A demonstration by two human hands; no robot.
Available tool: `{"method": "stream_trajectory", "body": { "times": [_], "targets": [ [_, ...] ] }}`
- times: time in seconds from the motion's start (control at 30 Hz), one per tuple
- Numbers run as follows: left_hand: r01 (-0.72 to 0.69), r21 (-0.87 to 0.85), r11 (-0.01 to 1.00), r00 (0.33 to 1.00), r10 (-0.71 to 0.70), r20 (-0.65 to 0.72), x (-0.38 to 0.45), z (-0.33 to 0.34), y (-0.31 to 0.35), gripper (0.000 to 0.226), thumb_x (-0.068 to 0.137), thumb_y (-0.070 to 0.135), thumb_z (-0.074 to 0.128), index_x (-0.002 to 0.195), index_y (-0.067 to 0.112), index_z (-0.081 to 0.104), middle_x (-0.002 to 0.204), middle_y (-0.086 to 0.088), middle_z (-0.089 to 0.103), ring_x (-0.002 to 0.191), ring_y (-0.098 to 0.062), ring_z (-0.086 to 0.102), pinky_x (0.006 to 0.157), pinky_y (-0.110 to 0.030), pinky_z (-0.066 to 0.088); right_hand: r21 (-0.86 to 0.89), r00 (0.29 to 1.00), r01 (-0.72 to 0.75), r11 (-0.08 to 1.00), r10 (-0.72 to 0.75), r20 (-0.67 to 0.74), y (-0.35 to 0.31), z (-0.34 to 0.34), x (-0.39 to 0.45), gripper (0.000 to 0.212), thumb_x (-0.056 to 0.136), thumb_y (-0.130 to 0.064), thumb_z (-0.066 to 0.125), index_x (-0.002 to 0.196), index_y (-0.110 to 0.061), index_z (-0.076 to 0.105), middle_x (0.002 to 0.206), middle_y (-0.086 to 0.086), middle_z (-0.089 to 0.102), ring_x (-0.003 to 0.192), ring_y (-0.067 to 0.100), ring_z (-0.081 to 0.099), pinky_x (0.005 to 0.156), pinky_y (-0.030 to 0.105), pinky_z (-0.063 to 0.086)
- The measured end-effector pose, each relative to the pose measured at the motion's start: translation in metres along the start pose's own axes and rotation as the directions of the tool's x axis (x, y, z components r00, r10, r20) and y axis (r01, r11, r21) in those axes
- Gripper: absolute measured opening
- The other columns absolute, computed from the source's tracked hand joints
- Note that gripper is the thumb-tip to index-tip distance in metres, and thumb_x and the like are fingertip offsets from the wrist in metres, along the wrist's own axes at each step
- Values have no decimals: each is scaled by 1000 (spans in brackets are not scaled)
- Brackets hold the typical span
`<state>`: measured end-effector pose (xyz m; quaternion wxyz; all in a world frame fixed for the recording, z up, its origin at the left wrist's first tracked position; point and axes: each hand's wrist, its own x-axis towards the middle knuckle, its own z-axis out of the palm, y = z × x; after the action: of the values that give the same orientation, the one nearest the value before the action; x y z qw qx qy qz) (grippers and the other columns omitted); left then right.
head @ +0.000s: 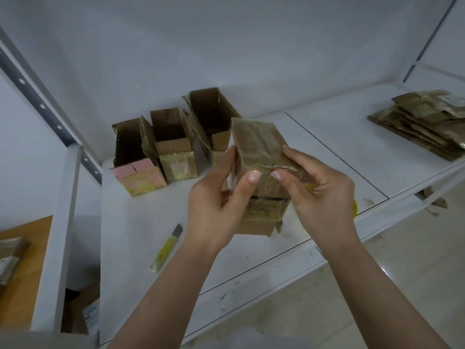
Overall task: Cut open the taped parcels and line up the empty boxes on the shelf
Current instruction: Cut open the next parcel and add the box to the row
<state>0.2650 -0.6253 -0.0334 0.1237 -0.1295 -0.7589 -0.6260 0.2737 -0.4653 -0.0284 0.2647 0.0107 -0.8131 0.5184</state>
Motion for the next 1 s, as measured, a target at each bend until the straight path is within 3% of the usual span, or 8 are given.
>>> {"method": "stream_trajectory", "body": {
  "times": [0.1, 0.2, 0.27, 0.4, 0.57, 0.7, 0.8, 1.0],
  "targets": [
    [-3, -90, 996, 999, -1, -41, 4, -6, 0, 57, 97, 61, 31, 136, 27, 55, 129, 10, 63, 124, -2, 55, 100, -32, 50, 118, 999, -25, 993, 19, 50, -1, -3, 4, 48, 80, -40, 73, 122, -16, 69, 108, -10, 73, 100, 4, 69, 87, 24, 56],
    [-97, 132, 986, 995, 96, 18, 4, -3, -5, 68, 97, 63, 29, 152, 24, 33, 153, 1, 41, 142, -11, 36, 112, -43, 39, 192, 997, -36, 981, 22, 79, -4, 0, 2, 43, 77, -37, 71, 116, -21, 70, 99, -17, 73, 93, 2, 70, 79, 17, 55],
    [-92, 250, 964, 995, 82, 51, 4, 0, -7, 75, 92, 72, 23, 154, 29, 25, 153, 0, 41, 139, -15, 41, 106, -43, 45, 204, 997, -27, 979, 11, 80, -6, 1, 1, 37, 76, -38, 70, 111, -29, 68, 90, -23, 72, 90, -1, 70, 75, 13, 54],
    [-130, 394, 910, 990, 139, 6, 3, 0, 0, 66, 94, 62, 28, 150, 26, 36, 142, -2, 55, 125, -17, 57, 94, -40, 54, 221, 998, -10, 975, -5, 66, -6, 1, -1, 37, 75, -35, 69, 111, -27, 66, 86, -28, 68, 85, -7, 69, 70, 7, 50],
    [-196, 294, 936, 981, 188, 55, 3, -3, -2, 57, 94, 57, 40, 148, 38, 35, 156, 8, 35, 134, 18, 27, 106, -16, 38, 244, 996, -27, 969, 6, 88, -8, -3, -1, 35, 74, -36, 70, 109, -30, 69, 87, -26, 72, 87, -2, 70, 75, 17, 56],
    [-189, 228, 955, 978, 205, -48, 0, 4, -6, 39, 97, 56, 39, 128, 36, 50, 150, 7, 44, 127, 14, 40, 95, -36, 54, 267, 997, -44, 963, 25, 72, -6, -1, -2, 41, 76, -40, 71, 115, -31, 68, 103, -7, 74, 97, 8, 71, 83, 33, 59],
    [-176, 247, 953, 969, 212, -129, -3, 7, -6, 33, 97, 53, 40, 122, 35, 52, 145, 9, 49, 122, 11, 45, 91, -31, 55, 332, 996, -85, 939, 92, -6, -7, 3, -9, 50, 73, -40, 71, 117, -16, 67, 102, -6, 74, 97, 7, 70, 81, 24, 58],
    [-205, 331, 921, 946, 273, -175, -8, 11, -3, 33, 100, 40, 42, 120, 20, 58, 131, 6, 59, 113, 5, 54, 85, -8, 45, 288, 972, -29, 957, 94, -214, -5, 19, -19, 14, 78, -26, 76, 88, -20, 68, 74, -27, 70, 76, -2, 69, 66, 10, 52]
  ]
}}
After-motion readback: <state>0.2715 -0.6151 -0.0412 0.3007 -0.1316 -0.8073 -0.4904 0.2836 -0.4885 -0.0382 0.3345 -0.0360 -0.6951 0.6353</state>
